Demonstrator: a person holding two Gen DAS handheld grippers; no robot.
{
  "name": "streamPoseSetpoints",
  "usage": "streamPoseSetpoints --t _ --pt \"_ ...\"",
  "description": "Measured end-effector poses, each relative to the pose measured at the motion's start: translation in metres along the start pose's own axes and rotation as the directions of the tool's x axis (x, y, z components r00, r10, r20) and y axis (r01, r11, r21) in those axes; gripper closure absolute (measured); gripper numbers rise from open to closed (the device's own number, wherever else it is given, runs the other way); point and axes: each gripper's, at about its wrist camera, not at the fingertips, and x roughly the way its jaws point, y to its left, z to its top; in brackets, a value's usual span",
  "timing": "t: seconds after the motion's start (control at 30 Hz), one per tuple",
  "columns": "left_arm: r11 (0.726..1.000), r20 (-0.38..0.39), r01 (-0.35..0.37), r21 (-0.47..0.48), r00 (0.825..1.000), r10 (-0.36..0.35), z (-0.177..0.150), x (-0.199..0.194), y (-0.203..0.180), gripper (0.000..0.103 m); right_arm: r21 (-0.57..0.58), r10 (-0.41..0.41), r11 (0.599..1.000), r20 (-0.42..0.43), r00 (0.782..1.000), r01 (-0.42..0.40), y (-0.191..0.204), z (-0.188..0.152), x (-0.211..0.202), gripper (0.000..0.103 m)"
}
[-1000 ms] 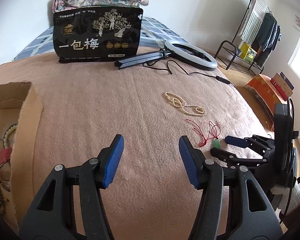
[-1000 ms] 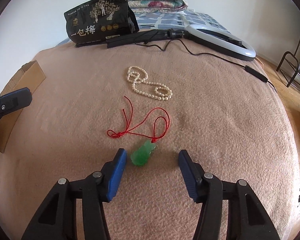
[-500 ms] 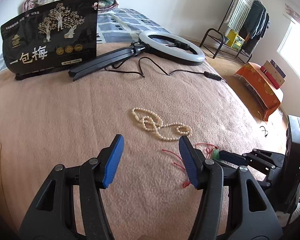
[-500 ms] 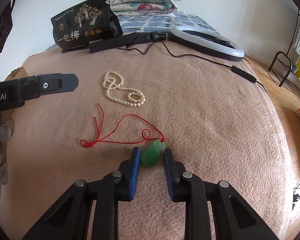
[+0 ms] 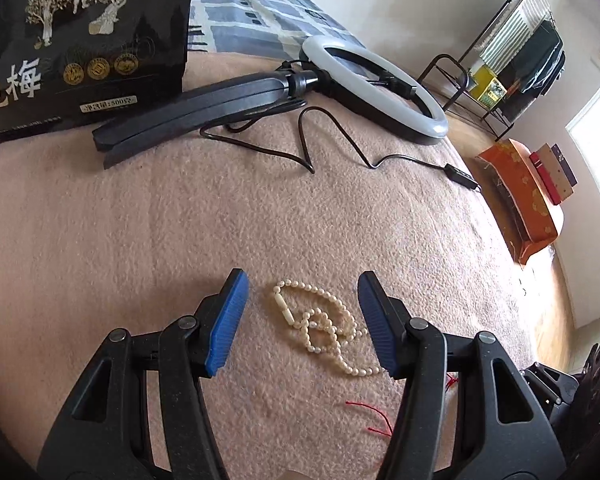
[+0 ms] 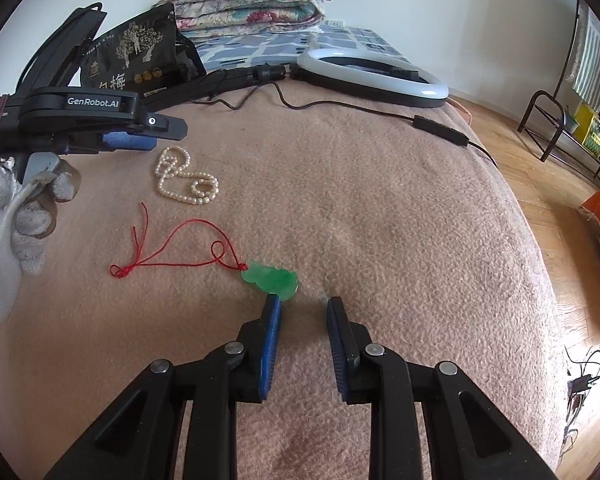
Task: Organize jewelry
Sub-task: 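Grasp the pearl necklace with the left tool while the right tool grasps the jade pendant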
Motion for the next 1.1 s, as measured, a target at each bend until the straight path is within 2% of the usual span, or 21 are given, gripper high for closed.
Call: streamPoseSetpoints --t 0.13,0.2,0.33,0.37,0.4,0.47,0.63,0.73,0.9,1.03,1.1 --pt "0.999 -0.019 0.001 0.051 1.000 0.000 -0.001 0.009 -0.010 0.044 0.002 0.011 1.000 0.003 1.000 -0.011 -0.001 0.001 0.001 0.081" --pt "0.996 -0.040 0.038 0.085 0.999 -0.035 -0.004 0.010 -0.021 0.044 0.003 0.019 1.000 0.007 1.000 -0.019 -0.002 0.000 0.000 0.079" --pt "0.978 -0.057 0.033 0.204 0.998 -0.022 -0.021 0.011 -0.051 0.044 0.019 0.050 0.999 0.014 0.999 -0.050 -0.005 0.000 -0.001 0.073" --pt "0.972 -0.058 0.026 0.235 0.998 -0.013 -0.027 0.011 -0.058 0.044 0.026 0.067 0.997 0.020 0.998 -0.067 -0.006 -0.001 -0.001 0.064" --pt "0.964 -0.057 0.012 0.264 0.998 0.003 -0.031 0.011 -0.065 0.044 0.030 0.083 0.996 0.025 0.996 -0.084 -0.006 -0.001 -0.002 0.049" --pt "0.949 -0.050 -0.023 0.313 0.998 0.040 -0.038 0.012 -0.075 0.044 0.019 0.088 0.996 0.038 0.995 -0.089 -0.005 -0.002 -0.004 0.035" --pt "0.918 -0.023 -0.112 0.381 0.991 0.130 -0.047 0.017 -0.088 0.045 -0.002 0.075 0.997 0.038 0.996 -0.075 -0.001 -0.003 -0.003 0.035" --pt "0.905 -0.002 -0.148 0.398 0.987 0.162 -0.050 0.017 -0.087 0.055 -0.010 0.081 0.997 0.041 0.996 -0.080 0.000 -0.001 -0.003 0.035" --pt "0.915 0.012 -0.178 0.362 0.982 0.186 -0.046 0.014 -0.077 0.090 -0.047 0.078 0.996 0.030 0.996 -0.076 0.005 0.006 0.002 0.043" --pt "0.929 0.010 -0.164 0.332 0.985 0.171 -0.045 0.011 -0.068 0.095 -0.084 0.082 0.993 0.023 0.996 -0.080 0.010 0.014 0.009 0.047" --pt "0.933 0.012 -0.162 0.323 0.986 0.167 -0.046 0.009 -0.065 0.096 -0.110 0.079 0.991 0.014 0.997 -0.077 0.014 0.017 0.013 0.060"
